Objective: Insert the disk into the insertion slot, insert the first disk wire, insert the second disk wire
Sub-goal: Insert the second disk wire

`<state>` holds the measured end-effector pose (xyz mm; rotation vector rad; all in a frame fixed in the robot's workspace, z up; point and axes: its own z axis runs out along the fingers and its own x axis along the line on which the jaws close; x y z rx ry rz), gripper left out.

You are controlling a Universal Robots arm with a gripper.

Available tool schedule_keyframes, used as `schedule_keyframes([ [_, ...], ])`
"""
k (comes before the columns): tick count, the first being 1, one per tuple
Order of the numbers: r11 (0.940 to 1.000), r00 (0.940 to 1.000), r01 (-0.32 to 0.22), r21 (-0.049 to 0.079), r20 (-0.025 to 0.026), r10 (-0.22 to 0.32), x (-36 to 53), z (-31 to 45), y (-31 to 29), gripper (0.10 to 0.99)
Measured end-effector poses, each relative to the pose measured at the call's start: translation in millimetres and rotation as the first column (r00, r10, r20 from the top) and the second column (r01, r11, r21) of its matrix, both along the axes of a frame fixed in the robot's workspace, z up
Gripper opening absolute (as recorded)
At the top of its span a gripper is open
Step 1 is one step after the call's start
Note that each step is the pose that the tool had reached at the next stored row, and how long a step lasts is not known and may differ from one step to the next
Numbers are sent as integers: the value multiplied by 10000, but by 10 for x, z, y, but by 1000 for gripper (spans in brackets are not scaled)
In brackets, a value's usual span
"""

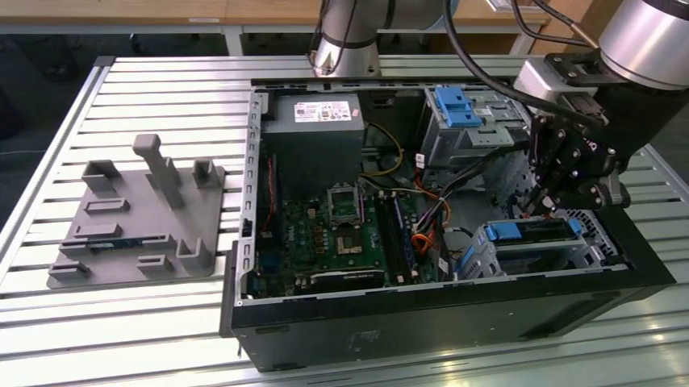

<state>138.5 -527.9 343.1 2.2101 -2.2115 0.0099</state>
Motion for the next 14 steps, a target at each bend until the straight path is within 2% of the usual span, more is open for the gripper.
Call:
schedule_keyframes([
  [5, 9998, 10000, 0, 186, 1, 0, 0, 0, -44, 149],
  [14, 9998, 10000, 3, 188, 0, -3, 0, 0, -57, 149],
])
